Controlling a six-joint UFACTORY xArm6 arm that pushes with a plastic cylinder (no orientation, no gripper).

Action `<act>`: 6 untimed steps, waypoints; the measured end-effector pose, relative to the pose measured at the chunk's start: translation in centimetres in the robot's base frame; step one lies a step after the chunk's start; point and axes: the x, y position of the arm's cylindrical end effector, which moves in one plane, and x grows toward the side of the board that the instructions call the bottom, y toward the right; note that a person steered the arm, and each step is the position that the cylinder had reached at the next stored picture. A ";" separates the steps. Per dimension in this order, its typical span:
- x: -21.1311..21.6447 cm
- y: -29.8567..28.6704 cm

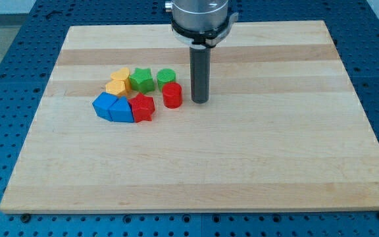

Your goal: Push red circle between red star and green circle

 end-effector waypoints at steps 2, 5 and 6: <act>-0.2 -1.5; -0.3 -3.7; -0.3 -4.4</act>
